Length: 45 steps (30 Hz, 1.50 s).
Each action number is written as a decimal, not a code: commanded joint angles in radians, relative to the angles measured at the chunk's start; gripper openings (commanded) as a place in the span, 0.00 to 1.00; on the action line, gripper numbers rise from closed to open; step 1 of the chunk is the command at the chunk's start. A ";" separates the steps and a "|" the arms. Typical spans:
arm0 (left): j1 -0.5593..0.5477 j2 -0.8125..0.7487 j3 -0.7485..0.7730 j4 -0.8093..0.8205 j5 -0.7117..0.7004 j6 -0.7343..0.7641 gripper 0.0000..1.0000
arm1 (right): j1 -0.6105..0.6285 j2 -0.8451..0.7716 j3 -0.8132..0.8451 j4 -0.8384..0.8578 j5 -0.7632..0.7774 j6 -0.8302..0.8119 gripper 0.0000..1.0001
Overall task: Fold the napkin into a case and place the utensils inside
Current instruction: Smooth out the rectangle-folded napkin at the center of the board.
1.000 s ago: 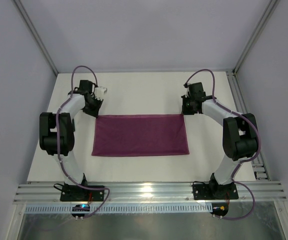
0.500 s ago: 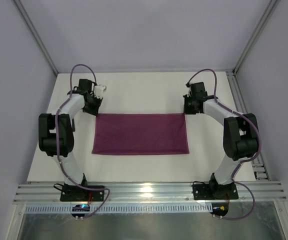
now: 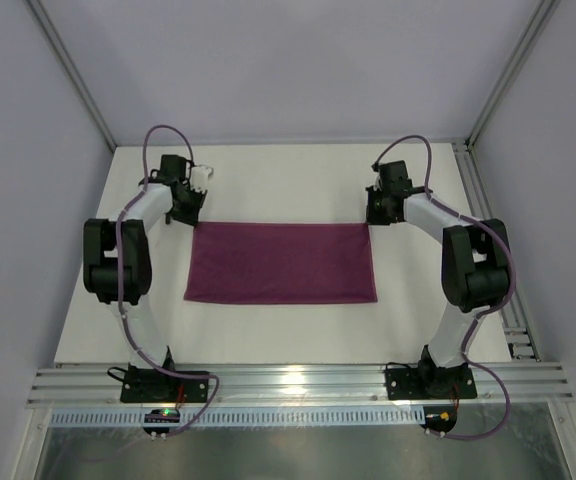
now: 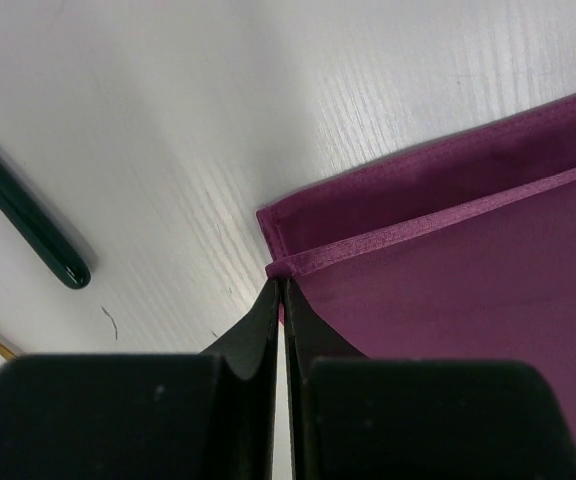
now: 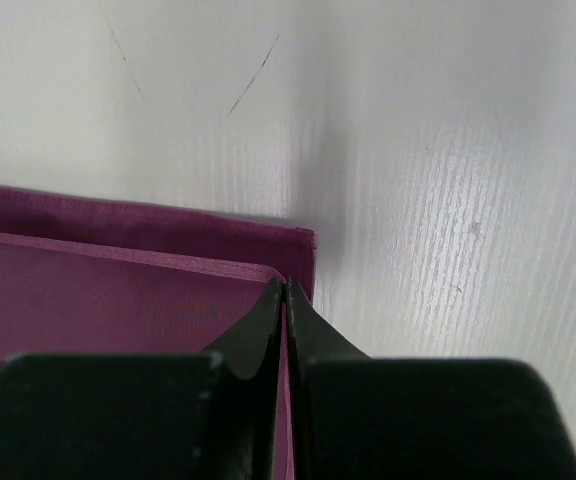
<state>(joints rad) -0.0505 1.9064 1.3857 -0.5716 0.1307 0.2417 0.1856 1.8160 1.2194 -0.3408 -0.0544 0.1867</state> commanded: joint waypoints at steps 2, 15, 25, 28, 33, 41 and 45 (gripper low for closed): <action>-0.002 0.060 0.058 0.041 -0.029 -0.004 0.00 | -0.008 0.048 0.046 0.023 0.030 0.013 0.04; -0.012 0.088 0.065 0.099 -0.051 -0.018 0.30 | -0.008 0.045 0.071 -0.003 0.090 0.014 0.33; -0.014 -0.107 -0.002 0.027 -0.040 -0.022 0.39 | 0.034 -0.187 -0.030 -0.113 0.140 0.029 0.38; -0.015 -0.170 -0.056 -0.083 0.007 0.001 0.38 | 0.107 -0.297 -0.107 -0.167 0.183 0.074 0.32; -0.048 -0.263 -0.233 -0.211 0.018 0.082 0.26 | 0.225 -0.412 -0.239 -0.181 0.107 0.164 0.09; -0.084 -0.279 -0.427 -0.183 -0.078 0.099 0.23 | 0.264 -0.454 -0.511 -0.043 -0.021 0.345 0.04; -0.084 -0.245 -0.468 -0.125 -0.112 0.096 0.23 | 0.264 -0.423 -0.570 -0.044 0.014 0.375 0.04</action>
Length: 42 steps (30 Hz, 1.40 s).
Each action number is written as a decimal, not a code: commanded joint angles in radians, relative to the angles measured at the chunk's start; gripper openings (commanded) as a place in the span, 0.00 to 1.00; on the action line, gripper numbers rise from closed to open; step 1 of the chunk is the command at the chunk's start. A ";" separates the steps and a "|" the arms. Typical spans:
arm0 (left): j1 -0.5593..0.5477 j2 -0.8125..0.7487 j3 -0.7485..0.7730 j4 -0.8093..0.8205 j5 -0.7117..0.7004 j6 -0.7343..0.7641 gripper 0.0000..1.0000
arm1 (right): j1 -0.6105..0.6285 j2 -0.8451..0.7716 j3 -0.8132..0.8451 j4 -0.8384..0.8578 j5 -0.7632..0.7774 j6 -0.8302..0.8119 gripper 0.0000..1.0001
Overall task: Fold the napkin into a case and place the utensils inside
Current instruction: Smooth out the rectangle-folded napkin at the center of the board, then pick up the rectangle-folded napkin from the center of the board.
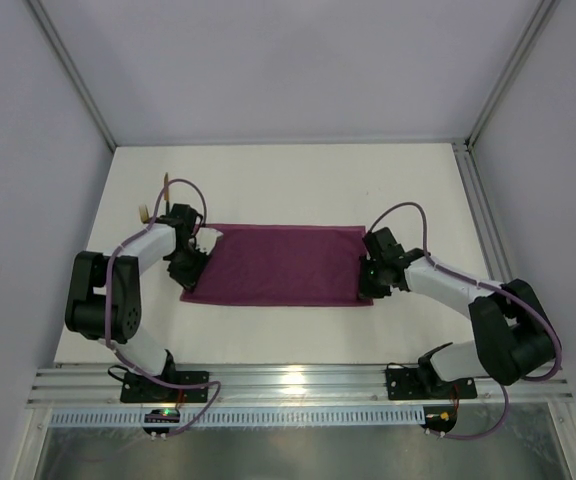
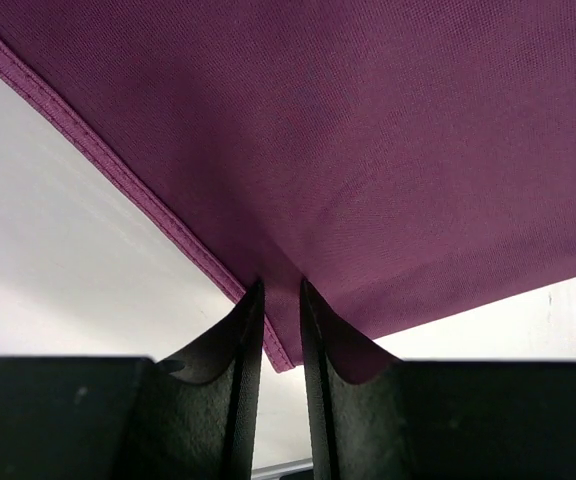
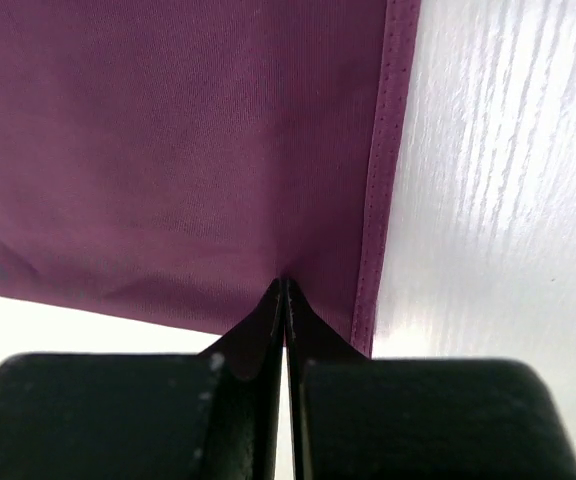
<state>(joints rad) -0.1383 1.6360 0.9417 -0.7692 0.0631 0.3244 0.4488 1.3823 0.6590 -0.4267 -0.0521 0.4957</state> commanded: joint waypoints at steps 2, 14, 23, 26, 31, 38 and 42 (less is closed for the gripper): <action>0.005 0.045 -0.026 0.076 -0.033 0.013 0.22 | 0.001 0.001 -0.013 0.019 0.047 0.072 0.04; 0.005 -0.097 -0.034 0.033 0.060 0.031 0.28 | -0.002 -0.227 -0.004 -0.179 0.166 0.164 0.38; 0.034 -0.143 -0.058 0.045 -0.011 0.033 0.28 | -0.065 -0.233 -0.157 0.005 0.067 0.280 0.53; 0.039 -0.140 -0.067 0.056 -0.016 0.036 0.29 | -0.067 -0.224 -0.176 0.032 0.066 0.302 0.50; 0.040 -0.137 -0.066 0.064 -0.008 0.035 0.29 | -0.068 -0.224 -0.213 0.060 0.015 0.331 0.40; 0.046 -0.122 -0.072 0.076 -0.002 0.044 0.29 | -0.067 -0.246 -0.210 0.049 0.047 0.346 0.25; 0.086 -0.125 -0.057 0.059 0.058 0.044 0.29 | -0.068 -0.243 -0.184 0.026 0.073 0.319 0.08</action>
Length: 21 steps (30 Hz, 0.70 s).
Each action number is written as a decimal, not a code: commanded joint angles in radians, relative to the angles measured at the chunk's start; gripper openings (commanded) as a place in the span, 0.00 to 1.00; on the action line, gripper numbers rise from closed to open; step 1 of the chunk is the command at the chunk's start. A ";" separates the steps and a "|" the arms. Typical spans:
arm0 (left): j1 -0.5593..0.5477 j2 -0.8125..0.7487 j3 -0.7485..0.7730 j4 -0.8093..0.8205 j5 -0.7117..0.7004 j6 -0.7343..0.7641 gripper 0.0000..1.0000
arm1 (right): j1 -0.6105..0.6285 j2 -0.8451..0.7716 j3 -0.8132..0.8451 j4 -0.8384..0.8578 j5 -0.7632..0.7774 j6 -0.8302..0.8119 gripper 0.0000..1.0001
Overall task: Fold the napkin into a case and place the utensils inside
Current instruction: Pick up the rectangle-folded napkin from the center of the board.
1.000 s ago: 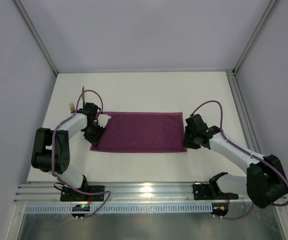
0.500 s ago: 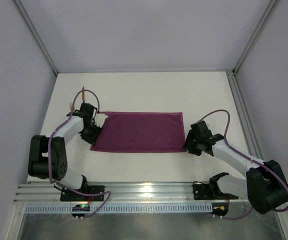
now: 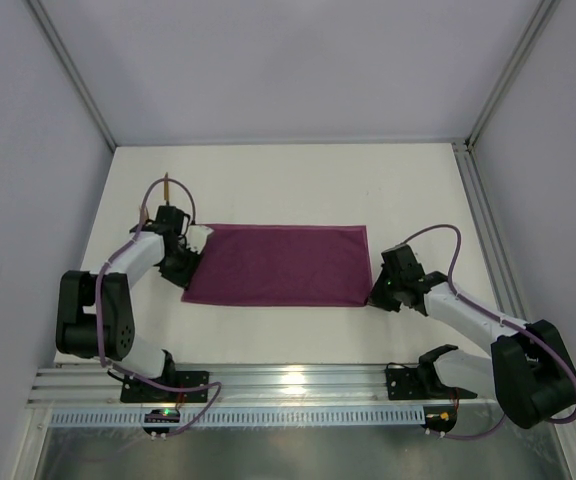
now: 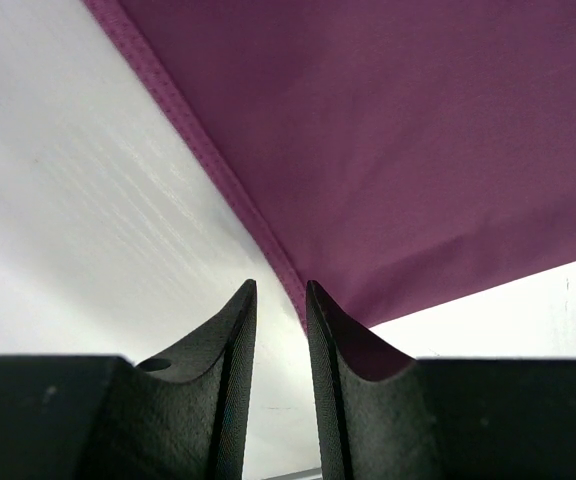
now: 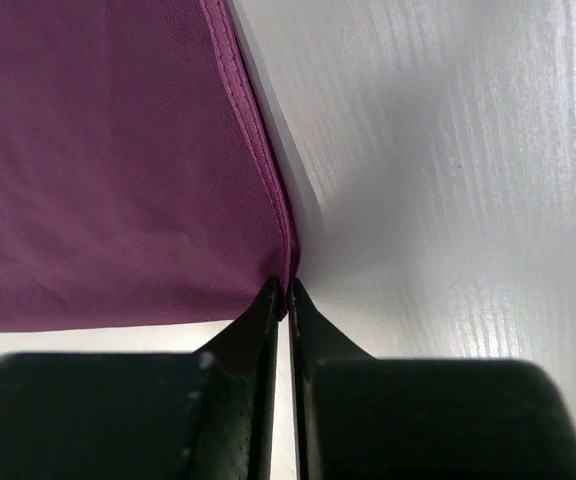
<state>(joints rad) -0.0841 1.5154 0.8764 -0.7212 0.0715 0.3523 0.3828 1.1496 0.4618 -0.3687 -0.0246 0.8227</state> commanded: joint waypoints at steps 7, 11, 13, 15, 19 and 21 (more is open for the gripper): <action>0.049 -0.001 0.072 -0.023 0.149 -0.007 0.31 | -0.001 -0.036 0.133 -0.186 0.182 -0.101 0.04; 0.049 0.044 0.082 -0.014 0.168 -0.019 0.32 | 0.051 0.013 0.245 -0.262 0.259 -0.175 0.04; 0.047 0.066 0.082 -0.015 0.182 -0.027 0.32 | 0.111 0.100 0.334 -0.289 0.287 -0.192 0.04; 0.049 0.095 0.081 -0.015 0.192 -0.030 0.32 | 0.163 0.165 0.398 -0.291 0.295 -0.214 0.04; 0.049 0.129 0.075 -0.004 0.185 -0.036 0.31 | 0.309 0.366 0.656 -0.314 0.336 -0.260 0.04; 0.050 0.138 0.075 0.002 0.179 -0.038 0.31 | 0.390 0.502 0.748 -0.302 0.324 -0.302 0.04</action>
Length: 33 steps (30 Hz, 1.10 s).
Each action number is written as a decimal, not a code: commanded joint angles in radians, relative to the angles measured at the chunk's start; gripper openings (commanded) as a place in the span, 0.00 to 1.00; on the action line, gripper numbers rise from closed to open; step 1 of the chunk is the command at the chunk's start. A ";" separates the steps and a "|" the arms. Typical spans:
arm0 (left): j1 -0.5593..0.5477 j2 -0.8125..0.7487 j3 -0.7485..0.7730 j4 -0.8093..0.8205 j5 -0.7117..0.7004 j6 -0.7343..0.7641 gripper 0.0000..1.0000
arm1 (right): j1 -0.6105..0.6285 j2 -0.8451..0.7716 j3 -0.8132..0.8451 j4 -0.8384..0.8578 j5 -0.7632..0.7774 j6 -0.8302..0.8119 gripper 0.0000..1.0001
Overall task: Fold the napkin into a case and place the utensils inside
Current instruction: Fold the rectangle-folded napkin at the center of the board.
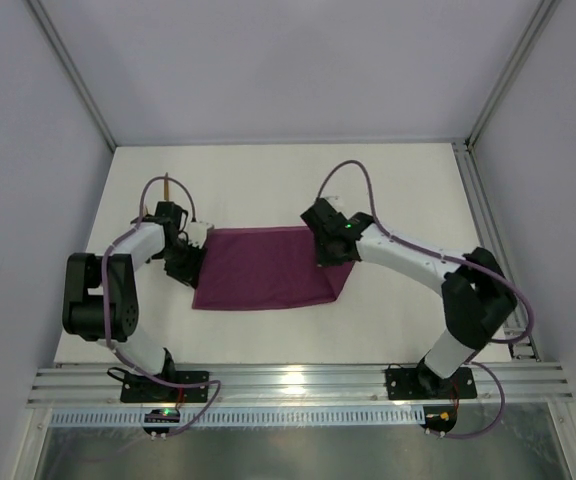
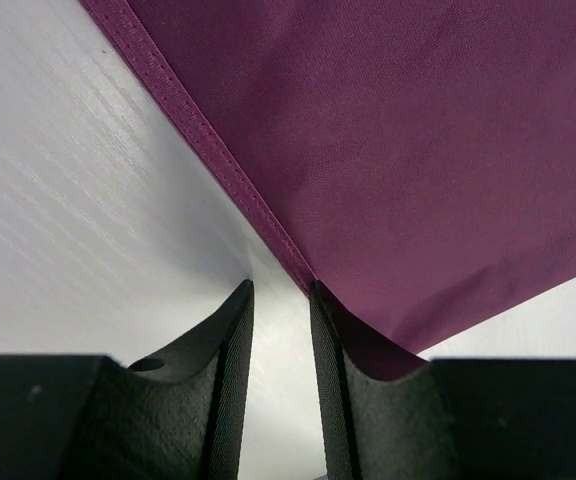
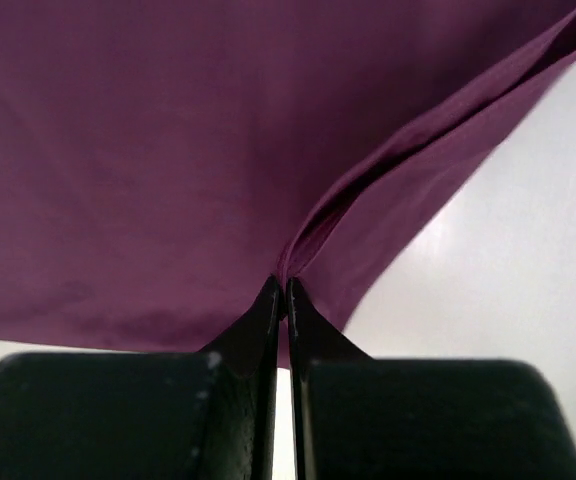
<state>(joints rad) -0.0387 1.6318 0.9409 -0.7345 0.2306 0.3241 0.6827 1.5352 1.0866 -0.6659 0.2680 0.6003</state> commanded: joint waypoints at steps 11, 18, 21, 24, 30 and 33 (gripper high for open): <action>0.039 0.086 0.029 0.001 0.056 -0.002 0.28 | 0.371 0.646 0.807 0.047 -0.179 -0.289 0.04; 0.072 0.099 0.036 -0.006 0.073 0.000 0.27 | 0.446 0.665 0.765 0.183 -0.306 -0.318 0.04; 0.072 0.105 0.041 -0.011 0.076 -0.002 0.23 | 0.465 0.661 0.750 0.222 -0.328 -0.341 0.04; 0.072 0.105 0.041 -0.013 0.081 -0.002 0.20 | 0.466 0.657 0.722 0.276 -0.348 -0.324 0.04; 0.076 0.103 0.041 -0.013 0.084 0.000 0.19 | 0.462 0.680 0.740 0.299 -0.305 -0.275 0.04; 0.077 0.102 0.039 -0.013 0.082 -0.003 0.18 | 0.454 0.681 0.722 0.316 -0.303 -0.238 0.04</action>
<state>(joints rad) 0.0334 1.6962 0.9928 -0.7753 0.3111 0.3157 1.1431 2.2215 1.8095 -0.4110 -0.0456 0.3176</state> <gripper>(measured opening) 0.187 0.048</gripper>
